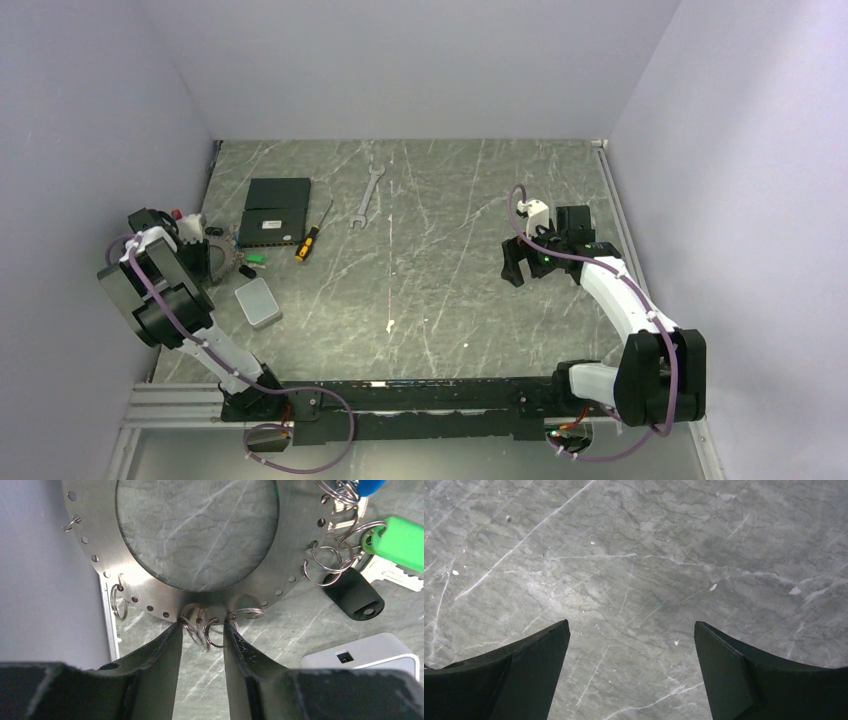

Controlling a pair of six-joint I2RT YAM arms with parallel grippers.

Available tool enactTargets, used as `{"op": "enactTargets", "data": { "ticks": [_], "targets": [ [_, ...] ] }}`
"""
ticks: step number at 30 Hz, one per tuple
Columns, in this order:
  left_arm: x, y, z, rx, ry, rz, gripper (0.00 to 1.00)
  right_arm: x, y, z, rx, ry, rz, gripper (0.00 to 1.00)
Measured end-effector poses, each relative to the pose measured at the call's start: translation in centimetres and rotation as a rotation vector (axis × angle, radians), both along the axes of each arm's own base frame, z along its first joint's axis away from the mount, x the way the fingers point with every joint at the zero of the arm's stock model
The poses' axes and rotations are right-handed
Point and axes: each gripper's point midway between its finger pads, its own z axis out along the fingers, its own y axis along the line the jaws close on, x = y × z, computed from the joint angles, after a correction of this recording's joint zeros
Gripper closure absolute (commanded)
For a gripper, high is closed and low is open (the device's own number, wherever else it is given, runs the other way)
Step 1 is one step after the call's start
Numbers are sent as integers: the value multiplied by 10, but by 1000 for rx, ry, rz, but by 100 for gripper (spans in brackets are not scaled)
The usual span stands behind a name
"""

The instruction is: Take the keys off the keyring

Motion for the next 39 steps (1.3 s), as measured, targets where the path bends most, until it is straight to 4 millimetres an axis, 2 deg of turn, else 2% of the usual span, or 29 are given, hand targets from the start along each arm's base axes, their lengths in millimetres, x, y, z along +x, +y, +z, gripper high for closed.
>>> {"op": "enactTargets", "data": {
  "ticks": [7, 15, 21, 26, 31, 35, 39],
  "targets": [
    [1, 1, -3, -1, 1, 5, 71, 0, 0, 0, 0, 0, 0, 0],
    [0, 1, -2, 2, 3, 6, 100, -1, 2, 1, 9, 1, 7, 0],
    [-1, 0, 13, 18, -15, 6, 100, -1, 4, 1, 21, 2, 15, 0],
    [0, -2, 45, 61, -65, -9, 100, -2, 6, 2, 30, 3, 21, 0],
    [11, -8, 90, 115, -136, -50, 100, -4, 10, 4, 52, 8, 34, 0],
    [21, -18, 127, 149, -201, -92, 100, -3, 14, 9, 73, 1, 50, 0],
    [27, -37, 163, 171, -261, -148, 100, -3, 20, 15, 103, -8, 66, 0]
  ]
}}
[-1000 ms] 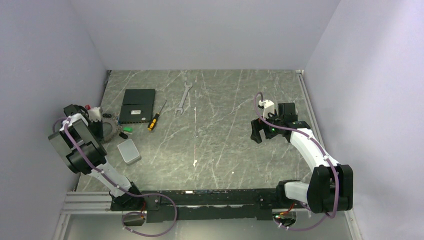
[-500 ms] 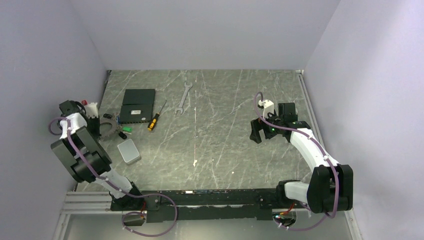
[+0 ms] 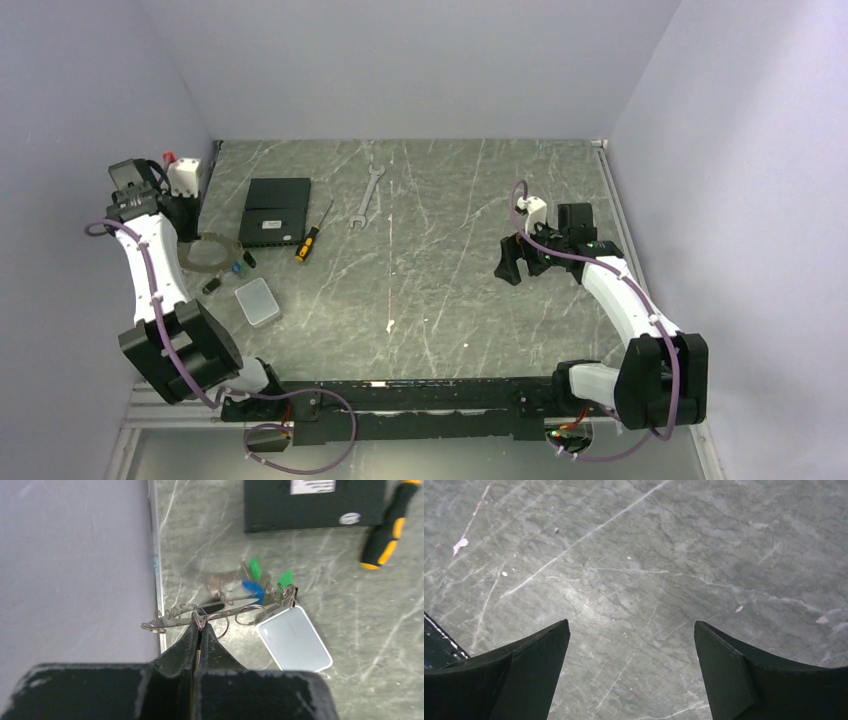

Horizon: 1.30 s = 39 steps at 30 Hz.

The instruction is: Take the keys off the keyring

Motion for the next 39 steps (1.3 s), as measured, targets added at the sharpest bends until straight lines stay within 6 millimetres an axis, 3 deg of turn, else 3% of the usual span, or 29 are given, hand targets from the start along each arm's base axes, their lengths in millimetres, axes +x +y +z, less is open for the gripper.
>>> {"op": "enactTargets", "data": {
  "ticks": [4, 8, 18, 22, 30, 36, 39],
  "targets": [
    [7, -27, 32, 2, -46, -81, 100, 0, 6, 11, 32, -20, 23, 0],
    [15, -66, 67, -24, -117, -193, 100, 4, 13, 34, 70, -67, 55, 0],
    [8, -163, 142, -166, -287, -467, 100, 10, 45, 133, 180, -300, 199, 0],
    [2, -194, 152, -264, -302, -536, 100, 3, 71, 162, 209, -355, 284, 0],
    [-12, -244, 156, -471, -263, -619, 100, -15, 140, 198, 247, -375, 450, 2],
    [-20, -279, 148, -555, -196, -674, 100, -12, 181, 212, 253, -361, 502, 10],
    [-25, -295, 139, -579, -150, -691, 100, -12, 208, 205, 241, -324, 534, 12]
  ]
}}
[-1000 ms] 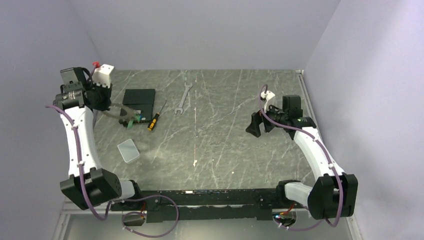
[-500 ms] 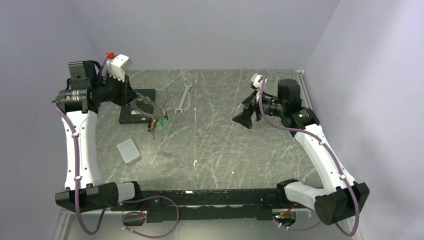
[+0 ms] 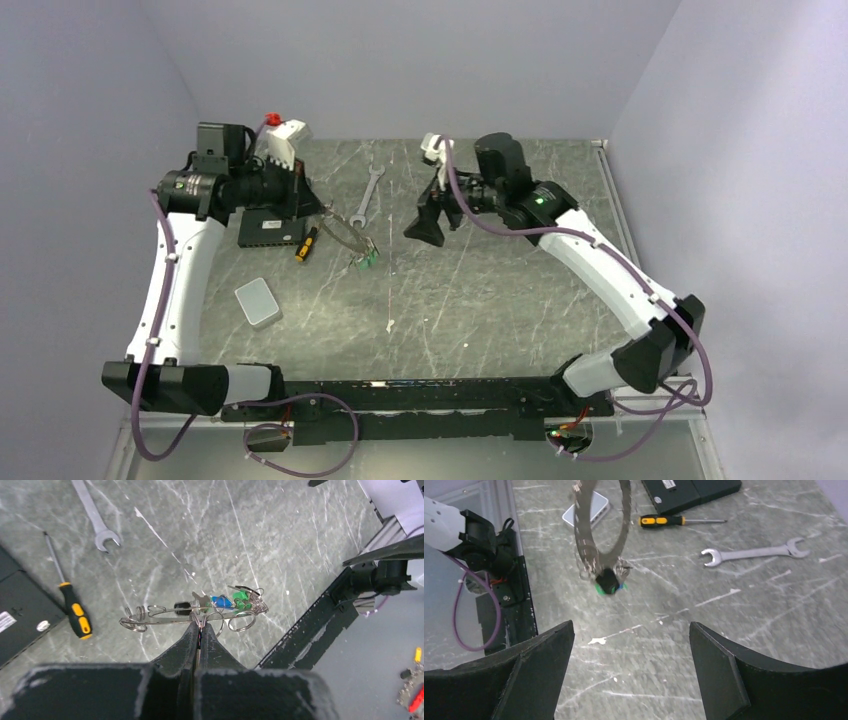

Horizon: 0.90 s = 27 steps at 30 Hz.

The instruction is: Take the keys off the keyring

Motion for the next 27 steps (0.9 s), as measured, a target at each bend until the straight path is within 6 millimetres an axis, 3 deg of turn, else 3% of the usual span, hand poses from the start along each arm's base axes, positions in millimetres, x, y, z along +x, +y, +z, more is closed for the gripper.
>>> {"op": "enactTargets", "data": {
  "ticks": [7, 14, 21, 27],
  "targets": [
    [1, -14, -17, -2, 79, 1, 100, -15, 50, -5, -41, -6, 73, 18],
    [5, -16, -22, -2, 92, 15, 100, -33, 91, -30, -117, -10, 114, 24],
    [3, -19, -26, 4, 99, 9, 100, -14, 111, -39, -160, -41, 52, 39],
    [2, -21, -26, 0, 104, 8, 100, 0, 113, -54, -208, -55, 0, 53]
  ]
}}
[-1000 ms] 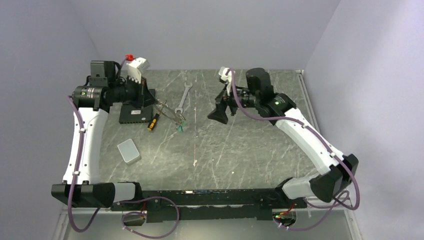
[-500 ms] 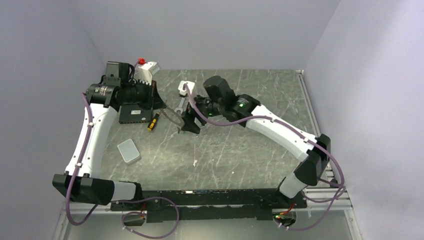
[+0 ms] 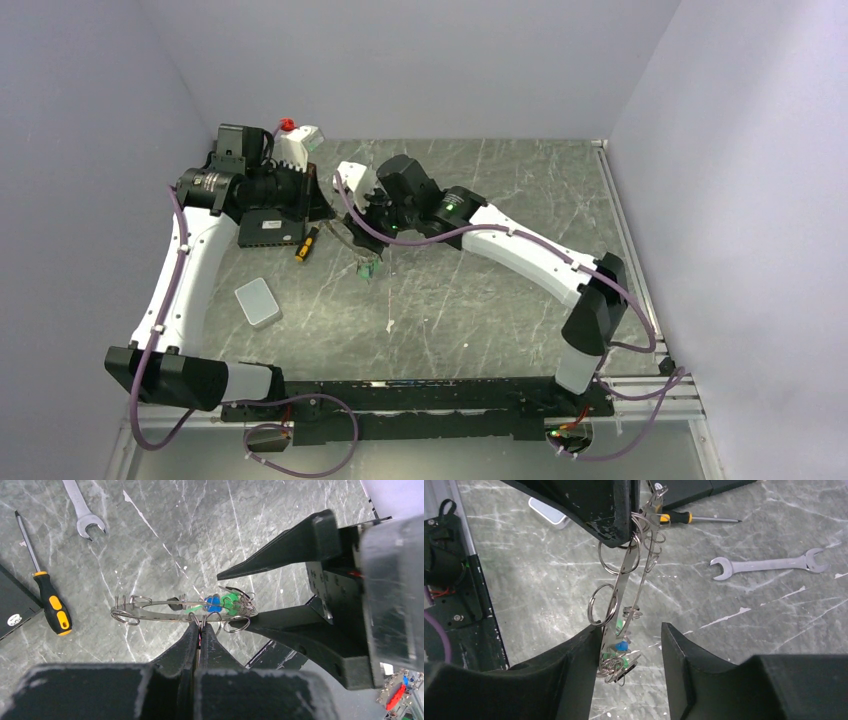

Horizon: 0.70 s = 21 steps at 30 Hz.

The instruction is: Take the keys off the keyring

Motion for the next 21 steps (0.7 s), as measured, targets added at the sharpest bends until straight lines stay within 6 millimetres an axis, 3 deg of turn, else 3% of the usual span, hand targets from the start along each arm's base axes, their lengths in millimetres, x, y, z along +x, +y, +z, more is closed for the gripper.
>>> {"op": "enactTargets", "data": {
  "ticks": [5, 8, 9, 10, 14, 15, 21],
  "targets": [
    [0, -1, 0, -6, 5, 3, 100, 5, 1, -10, -28, -5, -20, 71],
    [2, -2, 0, -10, -4, 1, 100, 7, 3, -14, -39, 0, -21, 99],
    [3, -2, 0, -10, -6, 1, 96, 7, 4, -15, -41, -1, -20, 100],
    [3, -2, -1, -11, -6, 1, 83, 8, 5, -15, -43, -2, -24, 100],
    [0, -5, -3, -27, 15, -14, 10, 9, 0, -18, -62, 5, -36, 100],
    [-2, -6, -2, -34, 18, -21, 2, 11, -2, -19, -66, 9, -42, 100],
    [0, -7, 10, -62, 0, -63, 1, 25, -29, 0, 8, 75, -56, 100]
  ]
}}
